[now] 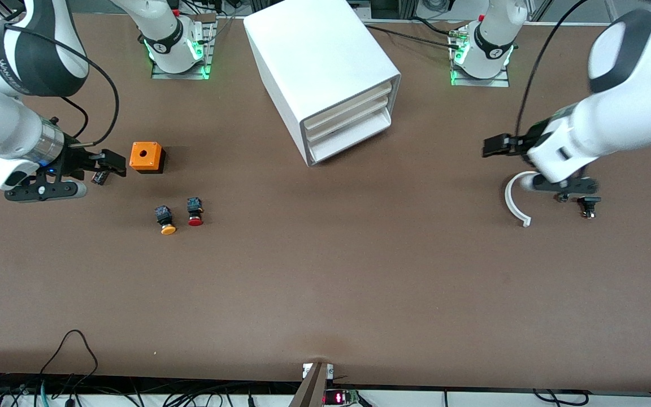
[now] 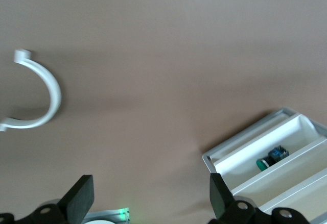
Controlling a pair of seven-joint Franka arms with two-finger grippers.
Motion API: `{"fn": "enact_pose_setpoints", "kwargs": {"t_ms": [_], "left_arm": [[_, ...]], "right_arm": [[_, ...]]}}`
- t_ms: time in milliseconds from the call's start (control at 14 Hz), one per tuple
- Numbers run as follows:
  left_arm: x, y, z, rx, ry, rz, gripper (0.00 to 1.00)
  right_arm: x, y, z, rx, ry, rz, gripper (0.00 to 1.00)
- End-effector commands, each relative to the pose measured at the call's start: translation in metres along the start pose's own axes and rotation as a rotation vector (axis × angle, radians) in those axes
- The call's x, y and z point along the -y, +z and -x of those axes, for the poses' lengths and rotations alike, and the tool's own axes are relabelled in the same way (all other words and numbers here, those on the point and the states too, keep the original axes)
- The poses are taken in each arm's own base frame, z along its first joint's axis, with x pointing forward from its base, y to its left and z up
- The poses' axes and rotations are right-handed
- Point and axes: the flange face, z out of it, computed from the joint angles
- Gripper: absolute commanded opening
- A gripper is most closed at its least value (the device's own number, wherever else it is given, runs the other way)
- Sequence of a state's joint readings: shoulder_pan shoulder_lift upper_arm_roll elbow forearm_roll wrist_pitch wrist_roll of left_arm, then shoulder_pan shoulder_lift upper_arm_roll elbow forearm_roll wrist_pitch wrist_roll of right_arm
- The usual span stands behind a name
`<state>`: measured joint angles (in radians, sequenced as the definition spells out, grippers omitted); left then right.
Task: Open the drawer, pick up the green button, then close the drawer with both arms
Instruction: 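Raise both grippers from rest, moving the left gripper toward the white cabinet, then reach the left gripper to the handle of the upper drawer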
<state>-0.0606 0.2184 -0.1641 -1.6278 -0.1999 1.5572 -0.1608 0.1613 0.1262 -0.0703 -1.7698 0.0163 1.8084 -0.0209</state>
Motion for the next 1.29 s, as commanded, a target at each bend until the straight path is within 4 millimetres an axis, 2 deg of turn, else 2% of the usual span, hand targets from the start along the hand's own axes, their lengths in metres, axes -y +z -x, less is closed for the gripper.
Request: {"fn": "enact_pose_setpoints", "kwargs": {"t_ms": [0,143,287,358,573,645,788,932,1075,1218], "left_arm": [[-0.037,0.08,-0.015,0.091,0.074,0.002,1.0],[-0.037,0.118,-0.025,0.152,0.075,0.001,1.0],[-0.026,0.169,-0.04,0.248,0.058,0.001,1.0],[-0.023,0.188,-0.044,0.283,0.071,0.007,1.0],[-0.033,0.258,-0.039,0.427,0.041,0.173,1.0],[-0.036,0.274,-0.036,0.44,0.022,0.207,1.0],[-0.06,0.291,-0.025,0.451,0.045,0.229,1.0],[-0.084,0.301,-0.015,0.48,0.05,0.309,1.0],[-0.089,0.315,-0.005,0.471,0.048,0.396,1.0],[-0.103,0.327,0.008,0.449,0.083,0.421,1.0]], "right_arm": [[0.008,-0.004,-0.005,-0.013,-0.006,-0.014,1.0],[0.009,-0.004,-0.005,-0.016,-0.007,-0.014,1.0],[0.01,-0.005,-0.006,-0.017,-0.013,-0.014,1.0],[0.01,-0.005,-0.006,-0.017,-0.015,-0.014,1.0],[0.016,-0.001,-0.007,-0.013,-0.027,-0.011,1.0],[0.017,-0.001,-0.008,-0.013,-0.029,-0.011,1.0],[0.017,-0.001,-0.008,-0.013,-0.03,-0.011,1.0],[0.017,-0.002,-0.008,-0.016,-0.031,-0.009,1.0],[0.018,0.001,-0.01,-0.011,-0.032,-0.009,1.0],[0.018,0.001,-0.013,-0.028,-0.032,-0.008,1.0]]}}
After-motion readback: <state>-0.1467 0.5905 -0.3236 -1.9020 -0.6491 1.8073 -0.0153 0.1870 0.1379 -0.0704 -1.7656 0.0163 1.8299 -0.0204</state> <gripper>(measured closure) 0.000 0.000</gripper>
